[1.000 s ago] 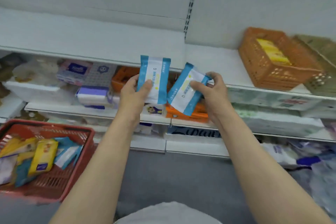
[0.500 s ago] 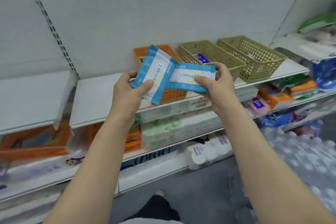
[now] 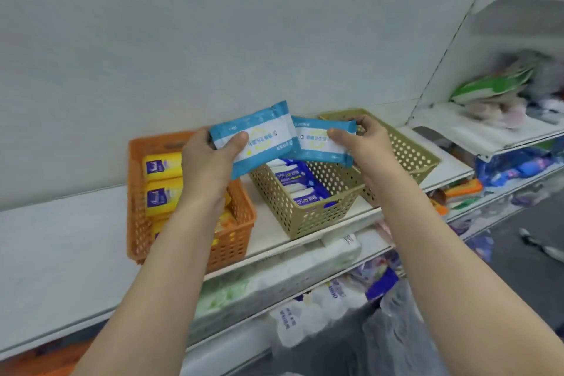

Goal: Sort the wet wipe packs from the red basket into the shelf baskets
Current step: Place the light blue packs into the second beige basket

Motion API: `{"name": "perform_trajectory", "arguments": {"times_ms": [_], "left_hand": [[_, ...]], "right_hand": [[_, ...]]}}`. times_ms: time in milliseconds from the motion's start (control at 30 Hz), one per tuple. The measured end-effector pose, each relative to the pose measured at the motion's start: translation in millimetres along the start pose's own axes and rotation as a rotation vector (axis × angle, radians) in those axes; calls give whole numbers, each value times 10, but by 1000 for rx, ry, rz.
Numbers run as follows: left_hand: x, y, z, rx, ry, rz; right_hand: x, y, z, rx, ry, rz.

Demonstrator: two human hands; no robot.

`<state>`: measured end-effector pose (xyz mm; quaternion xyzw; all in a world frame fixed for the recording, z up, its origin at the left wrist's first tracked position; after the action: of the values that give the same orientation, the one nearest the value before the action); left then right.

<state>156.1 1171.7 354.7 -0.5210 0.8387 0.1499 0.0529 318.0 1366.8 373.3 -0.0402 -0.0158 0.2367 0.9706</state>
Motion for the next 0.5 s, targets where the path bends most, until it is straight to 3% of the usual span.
{"name": "perform_trajectory", "arguments": {"times_ms": [267,500], "left_hand": [[-687,291,211,-6,86,17],[-1432,384,349,11,98,-12]], "right_hand": [[292,879,97,-9,-93,10],[728,1671,258,-25,-215,139]]}}
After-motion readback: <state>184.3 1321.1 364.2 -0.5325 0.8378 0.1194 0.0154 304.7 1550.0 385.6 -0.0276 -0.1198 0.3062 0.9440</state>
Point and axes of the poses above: each hand's wrist, its own y-axis towards the middle knuckle, its own x-axis out of the back of the hand, z = x × y, the point moved 3 cm from there along y, towards the middle knuckle, and after that the axes turned 7 degrees about -x, right-handed, at the moved point
